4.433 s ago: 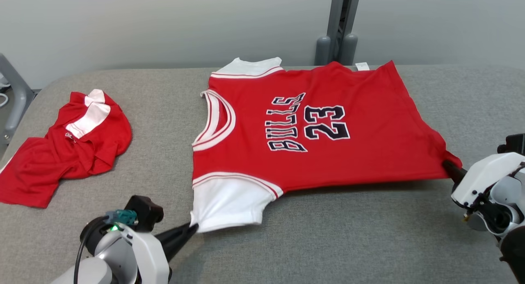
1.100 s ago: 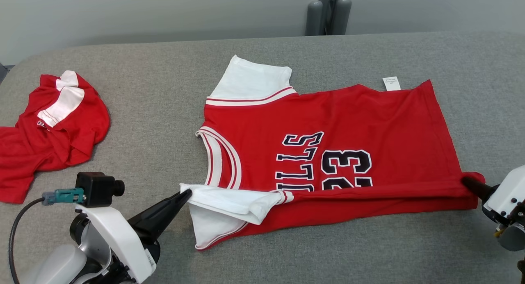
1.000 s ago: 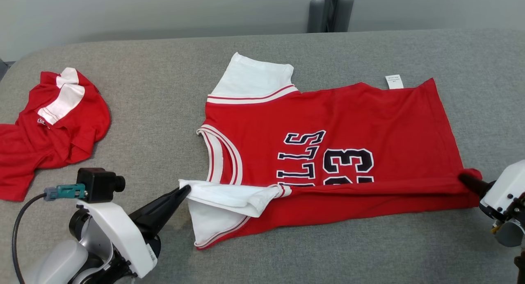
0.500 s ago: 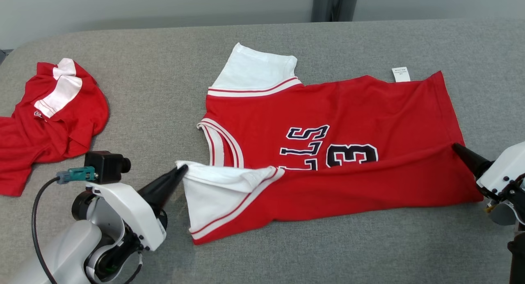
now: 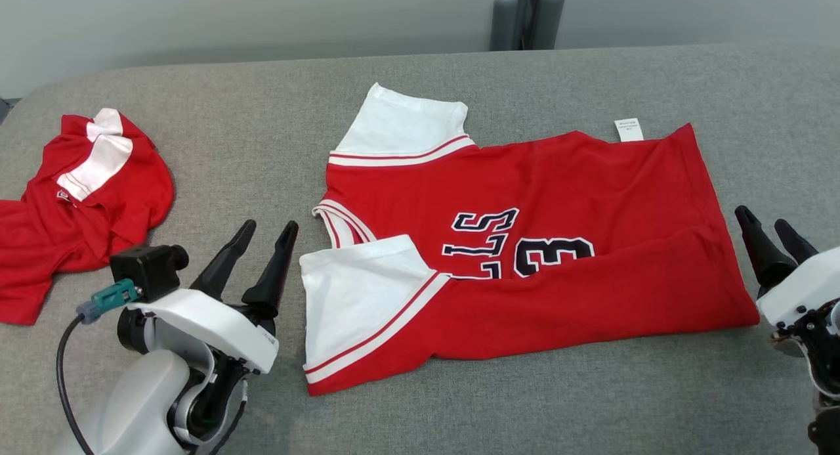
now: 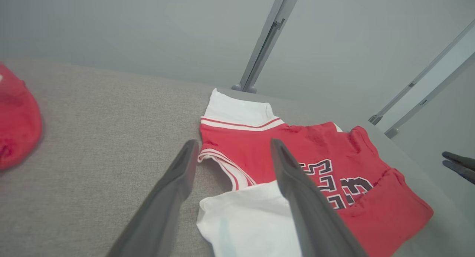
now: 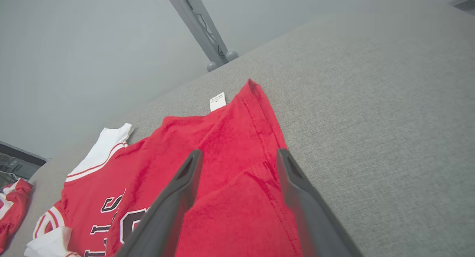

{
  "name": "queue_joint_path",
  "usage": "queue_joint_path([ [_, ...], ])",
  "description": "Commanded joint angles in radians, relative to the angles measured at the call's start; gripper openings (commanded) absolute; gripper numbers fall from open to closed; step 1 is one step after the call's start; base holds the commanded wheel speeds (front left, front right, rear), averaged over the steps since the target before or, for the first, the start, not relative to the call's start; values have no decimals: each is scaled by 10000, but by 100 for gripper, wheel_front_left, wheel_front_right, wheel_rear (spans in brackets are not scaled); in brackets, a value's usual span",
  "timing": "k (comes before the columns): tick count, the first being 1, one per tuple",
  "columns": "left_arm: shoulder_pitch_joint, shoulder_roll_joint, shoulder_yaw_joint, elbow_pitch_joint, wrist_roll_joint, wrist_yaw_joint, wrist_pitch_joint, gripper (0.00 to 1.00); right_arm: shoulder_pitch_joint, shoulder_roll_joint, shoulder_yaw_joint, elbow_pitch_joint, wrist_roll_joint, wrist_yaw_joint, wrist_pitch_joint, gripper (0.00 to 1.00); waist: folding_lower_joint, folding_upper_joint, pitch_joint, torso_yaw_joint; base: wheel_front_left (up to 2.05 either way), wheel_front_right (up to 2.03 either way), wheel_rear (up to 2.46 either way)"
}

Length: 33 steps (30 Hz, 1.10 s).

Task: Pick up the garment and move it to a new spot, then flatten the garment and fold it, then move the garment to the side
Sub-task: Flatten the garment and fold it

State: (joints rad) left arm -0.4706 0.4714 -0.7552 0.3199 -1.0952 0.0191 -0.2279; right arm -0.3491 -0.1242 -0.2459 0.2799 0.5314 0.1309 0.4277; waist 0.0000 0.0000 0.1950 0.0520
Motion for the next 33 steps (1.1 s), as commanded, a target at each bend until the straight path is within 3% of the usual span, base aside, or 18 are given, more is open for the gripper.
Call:
queue_joint_path([
  [1,161,-91,150,9,103,92,-140,100,190,-150,150,-129,88,-3,-325,100,0,0,-75,-25,0,0,0],
  [5,635,-507,682,-112,688,422,-367,100,906,-529,942,-561,279,-3,-1751,100,0,0,-272,-38,0,0,0],
  [8,1171,-999,1630,-504,1536,625,-376,100,1452,-835,1546,-759,196,-3,-2853,100,0,0,-400,-30,0,0,0],
  [11,1895,-1506,2507,-822,2435,550,-380,100,1957,-1084,1933,-700,-180,-3,-3927,100,0,0,-532,-24,0,0,0],
  [17,3194,-2501,3738,-1074,4054,151,-371,100,2578,-845,2010,-288,-786,-3,-5643,100,0,0,-768,14,0,0,0],
  [26,4009,-3380,3718,215,5033,-476,-373,100,2529,-336,1757,366,-983,-3,-6318,100,0,0,-862,-20,0,0,0],
  [33,3593,-3577,3622,1714,4930,-266,-124,100,2348,-367,1688,499,-1037,-3,-6377,100,0,0,-880,-182,0,0,0],
])
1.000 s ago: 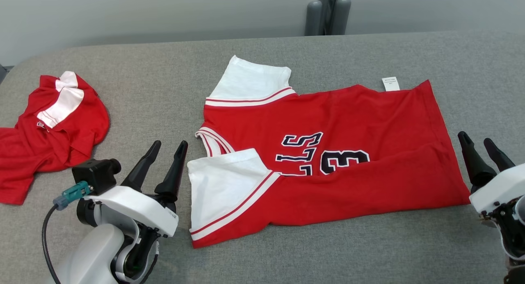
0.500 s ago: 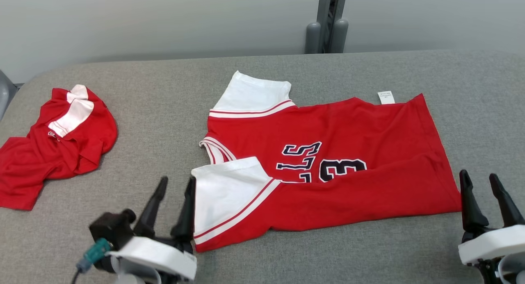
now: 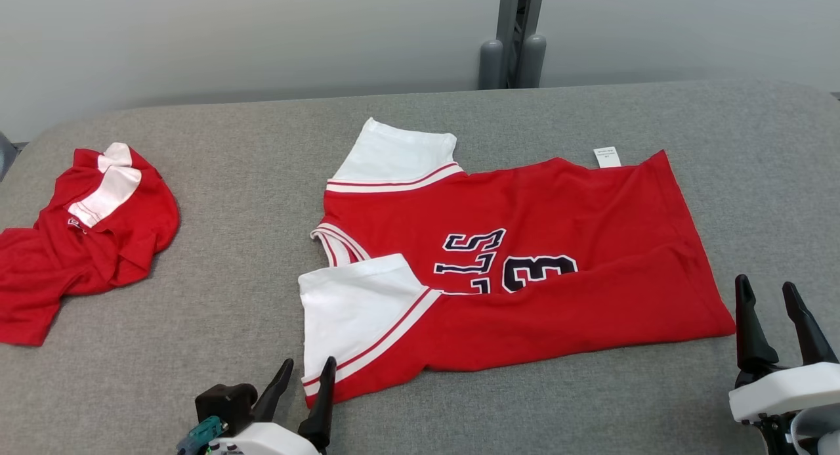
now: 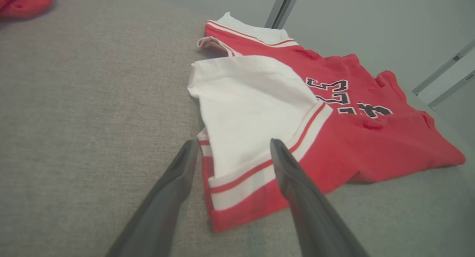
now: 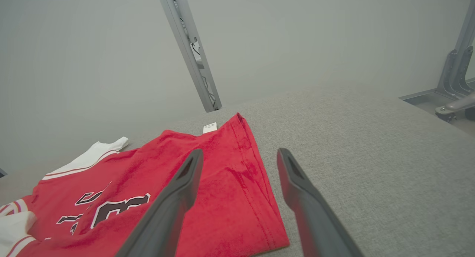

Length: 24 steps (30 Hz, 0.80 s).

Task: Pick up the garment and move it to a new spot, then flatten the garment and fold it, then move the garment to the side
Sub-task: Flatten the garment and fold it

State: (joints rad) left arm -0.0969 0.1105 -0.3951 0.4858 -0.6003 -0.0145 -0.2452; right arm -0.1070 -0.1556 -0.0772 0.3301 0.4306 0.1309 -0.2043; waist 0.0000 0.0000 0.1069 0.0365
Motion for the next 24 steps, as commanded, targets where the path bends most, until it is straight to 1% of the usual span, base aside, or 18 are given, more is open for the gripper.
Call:
queue_joint_path([
  [1,-199,21,29,247,-17,151,98,100,-72,-60,16,12,-34,-3,-63,100,0,0,7,-63,0,0,0],
  [4,-408,81,-30,789,177,506,347,100,-103,-52,63,73,-42,-3,-70,100,0,0,22,-199,0,0,0],
  [8,-566,4,-28,1285,33,673,703,100,-110,-60,81,119,28,-3,-84,100,0,0,58,-352,0,0,0],
  [11,-631,-33,-152,1575,-4,561,895,100,-99,-103,77,156,6,-3,-91,100,0,0,72,-438,0,0,0],
  [14,-636,-84,-331,1788,-41,345,1186,100,-130,-132,14,218,-31,-3,-81,100,0,0,81,-488,0,0,0],
  [15,-632,-81,-382,1847,-60,280,1251,82,-141,-147,-31,257,-49,-3,-62,100,0,0,83,-493,0,0,0],
  [17,-665,-60,-429,1889,-58,194,1256,0,-167,-145,-162,402,-87,-3,49,100,0,0,79,-481,0,0,0],
  [21,-767,82,-412,1600,-7,62,963,0,-255,2,-345,850,-88,-3,418,100,0,0,72,-371,0,0,0],
  [24,-904,209,-417,1317,79,45,747,0,-414,217,-591,1259,395,-3,762,100,0,0,115,-247,0,0,0],
])
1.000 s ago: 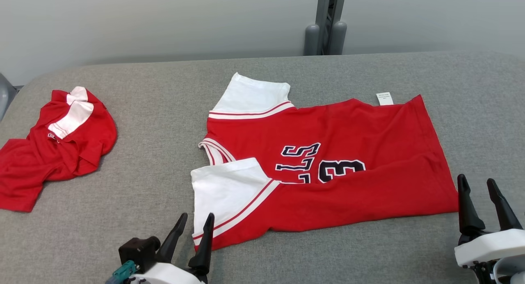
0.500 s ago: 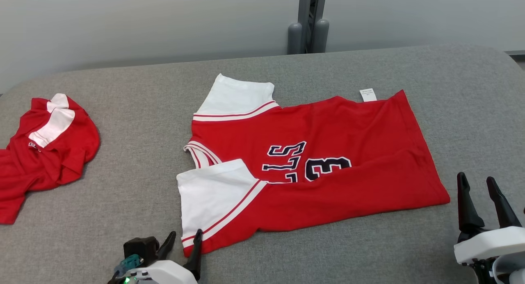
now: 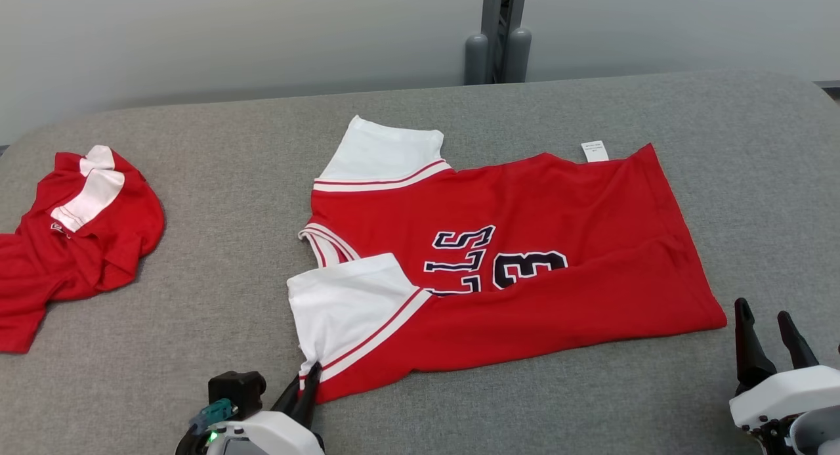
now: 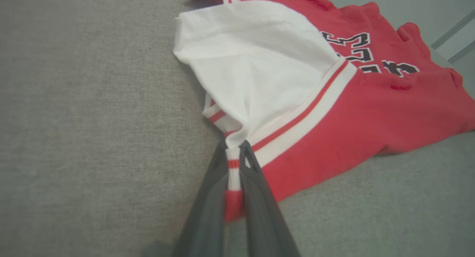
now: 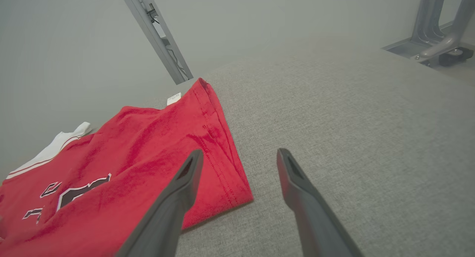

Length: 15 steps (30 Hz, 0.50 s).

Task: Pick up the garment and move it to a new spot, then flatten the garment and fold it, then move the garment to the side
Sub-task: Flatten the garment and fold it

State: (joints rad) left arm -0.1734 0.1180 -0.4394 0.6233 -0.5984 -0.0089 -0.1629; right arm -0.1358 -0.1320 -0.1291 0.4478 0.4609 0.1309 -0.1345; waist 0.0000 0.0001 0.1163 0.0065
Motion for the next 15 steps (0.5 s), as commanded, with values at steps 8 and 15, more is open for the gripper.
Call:
queue_joint_path([
  [8,-245,281,-113,-877,290,13,-286,0,-768,344,-605,1476,1397,-3,959,100,0,-1,233,427,0,0,0],
  [15,-155,383,-257,-1333,342,52,-160,0,-1284,519,-590,2294,2286,-3,1289,100,0,-1,363,571,0,0,0],
])
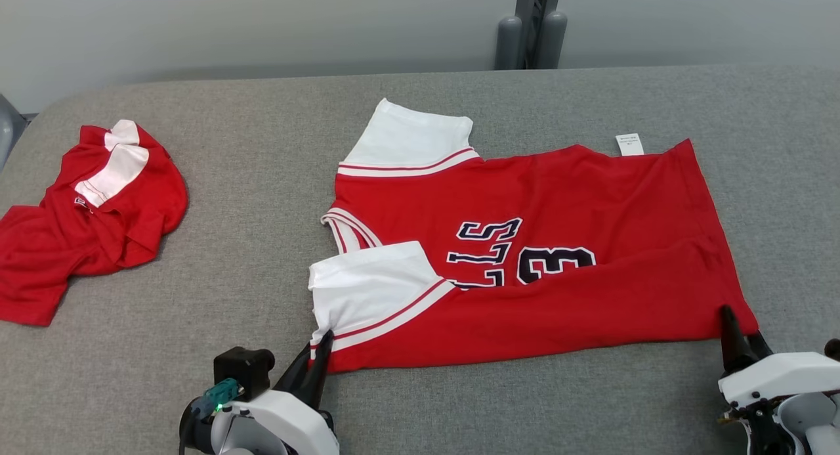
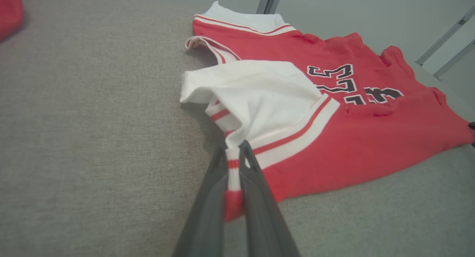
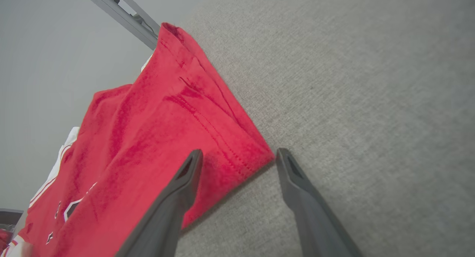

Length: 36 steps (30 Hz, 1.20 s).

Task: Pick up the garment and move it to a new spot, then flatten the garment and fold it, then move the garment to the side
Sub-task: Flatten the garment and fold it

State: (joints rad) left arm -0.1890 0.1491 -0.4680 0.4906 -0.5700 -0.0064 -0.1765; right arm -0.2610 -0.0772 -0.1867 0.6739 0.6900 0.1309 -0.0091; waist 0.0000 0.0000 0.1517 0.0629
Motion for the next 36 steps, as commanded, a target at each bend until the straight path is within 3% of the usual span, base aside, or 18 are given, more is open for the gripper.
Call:
queue_joint_path([
  [1,8,91,4,-67,69,37,-3,0,-100,2,31,102,155,-4,38,100,0,0,28,24,0,0,0],
  [9,75,194,-80,-403,53,146,129,0,-478,62,503,400,1119,-4,-112,100,0,0,108,65,0,0,0],
  [10,76,200,-85,-431,56,162,142,0,-494,39,579,412,1213,-4,-113,96,0,0,108,66,0,0,0],
  [12,82,218,-93,-469,51,185,153,0,-496,-22,688,436,1416,-4,-146,71,0,0,102,66,0,0,0],
  [13,86,223,-93,-486,39,190,161,0,-503,-57,748,439,1507,-4,-178,52,0,0,96,64,0,0,0],
  [14,89,230,-97,-499,29,209,173,0,-511,-90,799,445,1590,-4,-202,42,0,0,86,61,0,0,0],
  [15,90,238,-104,-512,22,229,183,0,-517,-127,849,449,1658,-4,-244,25,0,0,77,58,0,0,0],
  [16,93,246,-109,-520,17,243,193,0,-516,-184,889,459,1698,-4,-299,0,0,0,67,54,0,0,0],
  [26,332,430,-122,-590,-67,303,223,0,25,-545,1340,445,2158,-5,-770,0,0,0,-286,-125,0,0,0],
  [36,916,941,-152,-1030,-214,338,611,0,1028,-648,1623,-385,2553,-5,-1056,0,0,0,-555,-470,0,0,0],
])
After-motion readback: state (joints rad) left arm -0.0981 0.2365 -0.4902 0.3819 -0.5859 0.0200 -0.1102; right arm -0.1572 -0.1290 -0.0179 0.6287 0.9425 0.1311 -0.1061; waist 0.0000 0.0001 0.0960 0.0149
